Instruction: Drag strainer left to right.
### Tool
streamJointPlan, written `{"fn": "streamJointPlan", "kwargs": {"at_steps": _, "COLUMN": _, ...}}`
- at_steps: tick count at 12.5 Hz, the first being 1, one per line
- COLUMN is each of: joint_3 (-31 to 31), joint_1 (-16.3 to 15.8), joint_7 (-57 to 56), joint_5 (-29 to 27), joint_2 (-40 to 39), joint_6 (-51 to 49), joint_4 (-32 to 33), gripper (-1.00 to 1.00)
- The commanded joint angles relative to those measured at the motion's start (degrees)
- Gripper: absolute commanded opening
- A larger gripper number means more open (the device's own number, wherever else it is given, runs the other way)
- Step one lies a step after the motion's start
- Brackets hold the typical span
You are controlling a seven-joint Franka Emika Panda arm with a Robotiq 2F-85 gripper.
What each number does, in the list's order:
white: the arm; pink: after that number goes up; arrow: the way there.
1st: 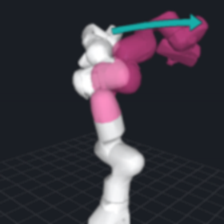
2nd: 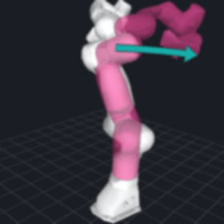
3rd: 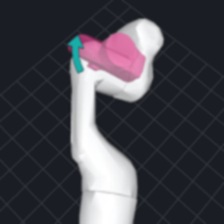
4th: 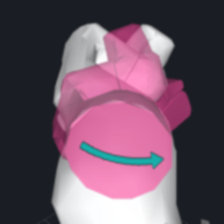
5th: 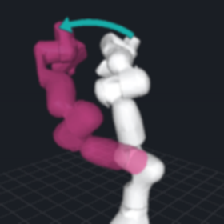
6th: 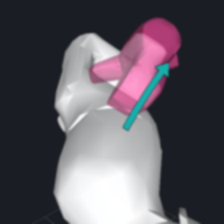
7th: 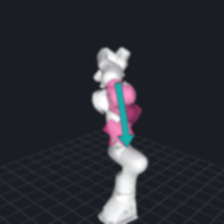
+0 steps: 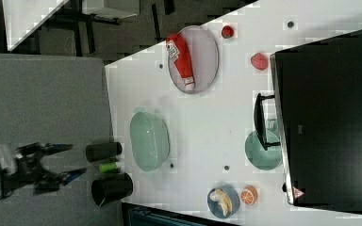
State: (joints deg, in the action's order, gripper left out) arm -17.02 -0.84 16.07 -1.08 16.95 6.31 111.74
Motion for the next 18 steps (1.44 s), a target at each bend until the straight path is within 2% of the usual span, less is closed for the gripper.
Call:
{"fn": "streamJointPlan", "kwargs": {"at_steps": 1, "joint_3": -7.7, "joint_1": -2.0, "joint_7": 18.6, "joint_5": 0.3, "joint_2": -6.3, "joint_6": 4.1, "joint_4": 3.1, "gripper": 1.00}}
{"fn": "streamJointPlan", "kwargs": {"at_steps": 5, "joint_3": -16.4, "joint_1": -2.1, "joint_7": 39.2, "joint_5": 0.4, "joint_2": -16.3, "joint_6": 17.1, "joint_4": 5.9, "gripper": 1.00}}
{"fn": "streamJointPlan", "kwargs": {"at_steps": 9, "joint_3": -18.0, "joint_1": -2.3, "joint_7": 54.2, "joint_5": 0.5, "joint_2": -24.7, "joint_6": 29.9, "joint_4": 11.2, "gripper": 1.00}}
{"fn": "streamJointPlan", "kwargs": {"at_steps": 14, "joint_3": -16.7, "joint_1": -2.4, "joint_7": 60.0, "joint_5": 3.1, "joint_2": -36.2, "joint_6": 47.8, "joint_4": 15.8, "gripper": 1.00}}
{"fn": "streamJointPlan", "kwargs": {"at_steps": 18, "joint_3": -13.3, "joint_1": -3.2, "joint_7": 59.9, "joint_5": 3.7, "joint_2": -43.2, "joint_6": 55.0, "joint_4": 15.8, "gripper": 1.00}}
